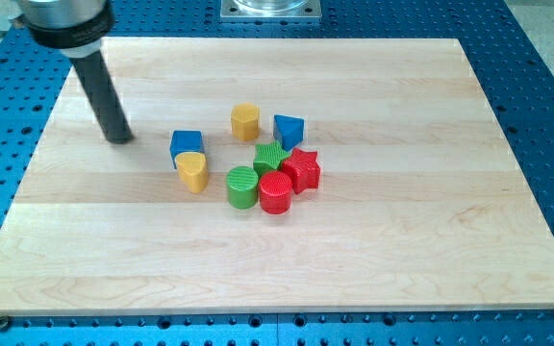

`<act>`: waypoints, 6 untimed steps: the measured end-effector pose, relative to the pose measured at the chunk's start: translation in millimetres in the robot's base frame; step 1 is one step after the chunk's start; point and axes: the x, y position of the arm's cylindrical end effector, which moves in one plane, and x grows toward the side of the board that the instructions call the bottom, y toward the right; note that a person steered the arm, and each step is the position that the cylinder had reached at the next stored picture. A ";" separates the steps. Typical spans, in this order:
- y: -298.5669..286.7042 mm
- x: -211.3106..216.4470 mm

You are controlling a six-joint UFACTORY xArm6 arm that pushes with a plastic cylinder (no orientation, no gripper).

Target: Move the cube to the bottom left of the hexagon

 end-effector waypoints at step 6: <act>27.5 44.2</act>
